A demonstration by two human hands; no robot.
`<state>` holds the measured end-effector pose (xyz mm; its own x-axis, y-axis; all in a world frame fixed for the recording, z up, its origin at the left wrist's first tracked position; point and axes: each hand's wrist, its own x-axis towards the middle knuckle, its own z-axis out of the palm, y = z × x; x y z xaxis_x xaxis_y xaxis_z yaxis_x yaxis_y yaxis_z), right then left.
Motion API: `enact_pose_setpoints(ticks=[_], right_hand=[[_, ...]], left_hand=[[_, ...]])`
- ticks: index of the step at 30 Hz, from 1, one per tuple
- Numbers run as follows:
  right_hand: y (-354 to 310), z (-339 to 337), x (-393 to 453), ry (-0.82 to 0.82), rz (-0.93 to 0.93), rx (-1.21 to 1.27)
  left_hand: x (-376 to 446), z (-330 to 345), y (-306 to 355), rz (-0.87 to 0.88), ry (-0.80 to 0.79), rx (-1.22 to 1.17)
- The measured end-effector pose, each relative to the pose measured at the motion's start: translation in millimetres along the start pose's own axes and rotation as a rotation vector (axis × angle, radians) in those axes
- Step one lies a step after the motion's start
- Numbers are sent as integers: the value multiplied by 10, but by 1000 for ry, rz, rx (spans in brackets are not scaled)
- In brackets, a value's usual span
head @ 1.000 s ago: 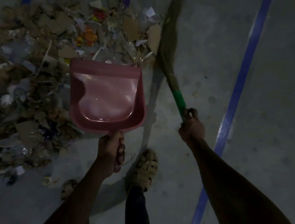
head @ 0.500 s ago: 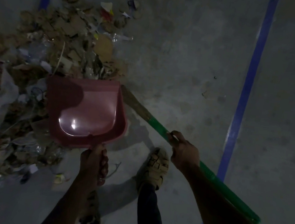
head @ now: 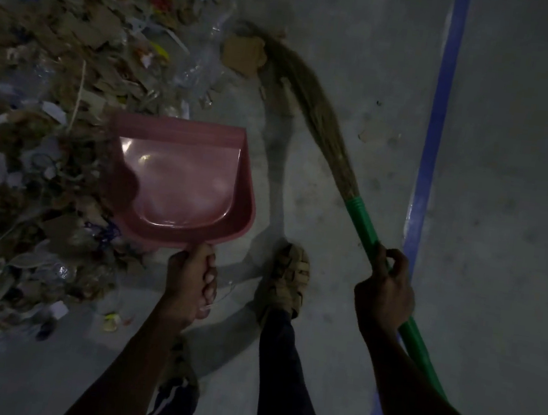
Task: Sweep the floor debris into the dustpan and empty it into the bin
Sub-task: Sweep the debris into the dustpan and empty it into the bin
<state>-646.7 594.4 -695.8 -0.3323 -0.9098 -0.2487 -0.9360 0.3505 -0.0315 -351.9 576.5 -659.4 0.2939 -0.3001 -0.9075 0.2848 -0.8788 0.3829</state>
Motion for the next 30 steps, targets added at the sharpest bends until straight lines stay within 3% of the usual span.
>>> enact_pose_setpoints(ticks=[7, 13, 23, 30], right_hand=[[221, 16, -32, 78, 213, 63], [484, 134, 62, -46, 391, 157], [236, 290, 352, -278, 195, 279], [-477, 333, 442, -395, -171, 237]], left_hand=[[-26, 268, -16, 11, -54, 90], [14, 431, -55, 5, -70, 135], [37, 530, -41, -1, -58, 93], [137, 175, -8, 15, 16, -13]])
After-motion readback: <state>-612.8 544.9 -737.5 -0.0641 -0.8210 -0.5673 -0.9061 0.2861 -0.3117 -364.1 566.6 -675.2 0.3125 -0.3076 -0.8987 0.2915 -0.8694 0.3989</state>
